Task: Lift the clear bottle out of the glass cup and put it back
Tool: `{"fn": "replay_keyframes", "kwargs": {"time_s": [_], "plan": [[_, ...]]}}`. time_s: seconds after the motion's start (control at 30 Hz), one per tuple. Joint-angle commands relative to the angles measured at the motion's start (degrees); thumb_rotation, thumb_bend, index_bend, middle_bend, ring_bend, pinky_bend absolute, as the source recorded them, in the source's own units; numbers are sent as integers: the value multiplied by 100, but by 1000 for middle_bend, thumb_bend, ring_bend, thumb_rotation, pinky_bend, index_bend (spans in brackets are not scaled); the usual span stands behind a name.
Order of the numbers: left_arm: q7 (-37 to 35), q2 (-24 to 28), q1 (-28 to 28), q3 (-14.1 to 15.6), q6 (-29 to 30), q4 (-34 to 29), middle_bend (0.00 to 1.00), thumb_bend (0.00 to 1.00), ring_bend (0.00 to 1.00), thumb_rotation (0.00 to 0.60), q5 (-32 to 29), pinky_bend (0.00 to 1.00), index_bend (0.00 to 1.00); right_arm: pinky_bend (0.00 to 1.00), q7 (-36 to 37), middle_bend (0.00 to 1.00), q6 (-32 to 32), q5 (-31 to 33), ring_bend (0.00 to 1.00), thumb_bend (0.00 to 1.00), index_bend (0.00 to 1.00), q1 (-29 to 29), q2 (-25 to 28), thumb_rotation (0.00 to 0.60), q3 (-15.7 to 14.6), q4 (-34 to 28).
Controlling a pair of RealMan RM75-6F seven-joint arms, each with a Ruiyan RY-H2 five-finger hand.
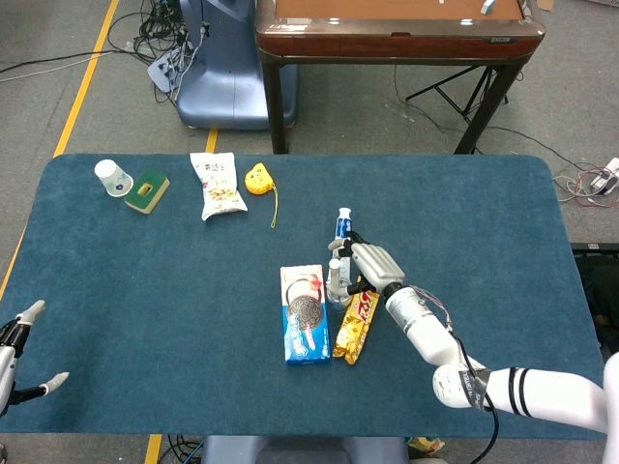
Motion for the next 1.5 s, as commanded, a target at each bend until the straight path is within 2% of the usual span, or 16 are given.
{"fn": "replay_keyframes", "kwargs": {"time_s": [0.03,0.2,0.7,0.97,1.07,1.5], "plan": [[11,-4,-2,0,-5,0,156,93,190,600,-1,437,0,138,6,253,119,-71,56,394,669,-49,97,600,57,-162],[46,-20,-13,7,-30,8,155,93,190,600,5,437,0,148,36,306,312,-161,120,396,698,-132,264,600,155,-413],[102,-40,-29,8,-77,-3,155,93,190,600,-24,437,0,320,350,510,645,-393,347,410,746,-347,399,600,392,-699],[101,-38,-23,11,-64,-5,155,93,190,600,-15,437,0,407,501,570,775,-576,413,432,767,-463,436,600,468,-784],[112,-43,-25,11,-67,-3,155,93,190,600,-16,437,0,419,602,594,840,-683,443,445,769,-567,540,600,494,-885],[255,-103,-58,33,-149,-15,156,93,190,600,-17,437,0,580,1294,674,1191,-1309,528,472,796,-1156,1085,600,634,-1199]]}}
